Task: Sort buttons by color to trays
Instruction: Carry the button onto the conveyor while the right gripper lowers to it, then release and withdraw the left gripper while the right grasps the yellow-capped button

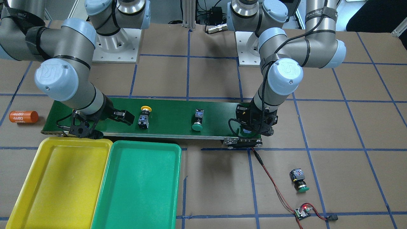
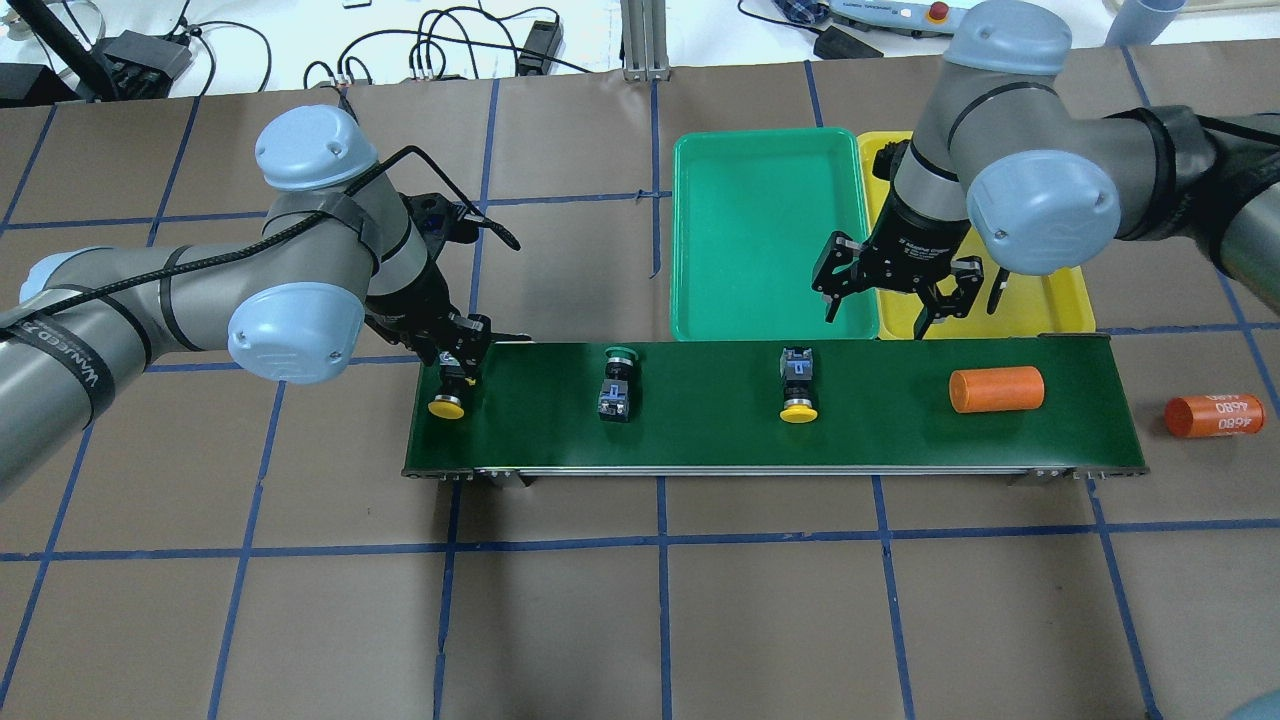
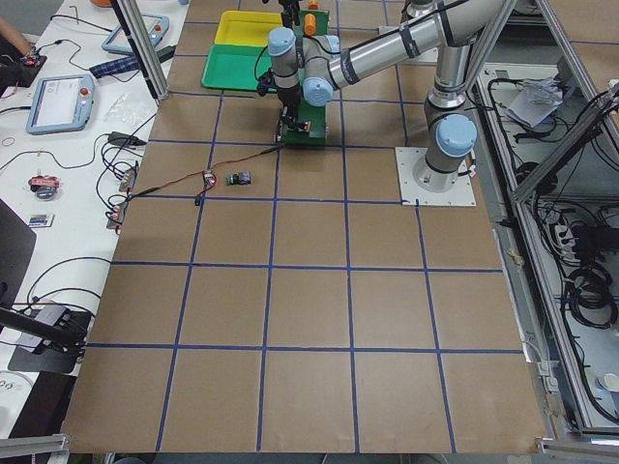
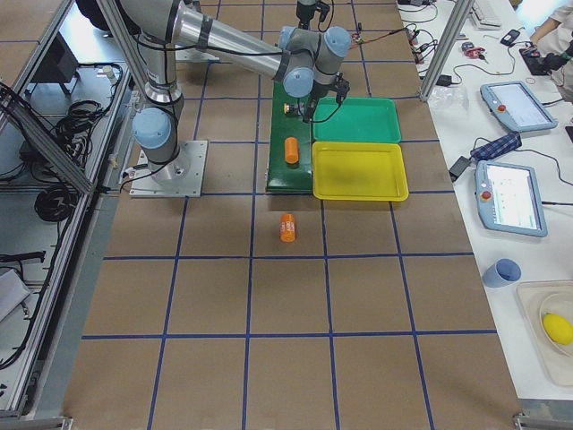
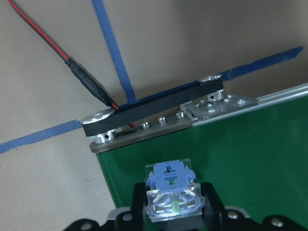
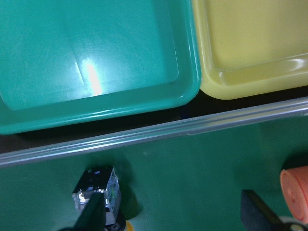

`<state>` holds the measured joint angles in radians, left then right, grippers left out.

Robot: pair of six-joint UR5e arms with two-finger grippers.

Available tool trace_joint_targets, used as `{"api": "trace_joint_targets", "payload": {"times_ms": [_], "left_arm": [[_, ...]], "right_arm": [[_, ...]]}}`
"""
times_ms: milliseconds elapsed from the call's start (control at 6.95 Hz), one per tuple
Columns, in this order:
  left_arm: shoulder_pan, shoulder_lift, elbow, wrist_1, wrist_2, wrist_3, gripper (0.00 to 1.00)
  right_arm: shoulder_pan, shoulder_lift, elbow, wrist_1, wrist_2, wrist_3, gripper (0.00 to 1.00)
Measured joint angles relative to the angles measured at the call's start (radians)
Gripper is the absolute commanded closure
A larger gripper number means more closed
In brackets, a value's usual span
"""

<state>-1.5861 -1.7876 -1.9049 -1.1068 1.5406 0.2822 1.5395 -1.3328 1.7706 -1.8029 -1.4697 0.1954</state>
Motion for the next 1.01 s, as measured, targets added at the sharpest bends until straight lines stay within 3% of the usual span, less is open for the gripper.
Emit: {"api": "trace_joint_targets", "payload": {"times_ms": [432,576,1008], "left_arm": [[0.019,0.019,0.063,-0.014,0.005,0.000,0.00],[0.074,0.002,0.111,-0.018,0.004,0.001,0.00],[0.248,-0.135,0.190,0.068,0.002,0.004,0.00]], "right_arm": [[0.001,-0.002,0.048,-0.040,0.008,-0.004,0.00],[0.001,-0.002,0.062,-0.060,0.009,-0.003,0.00],[0.001,0.005,0.075,-0.080,0.009,-0.005,0.00]]}}
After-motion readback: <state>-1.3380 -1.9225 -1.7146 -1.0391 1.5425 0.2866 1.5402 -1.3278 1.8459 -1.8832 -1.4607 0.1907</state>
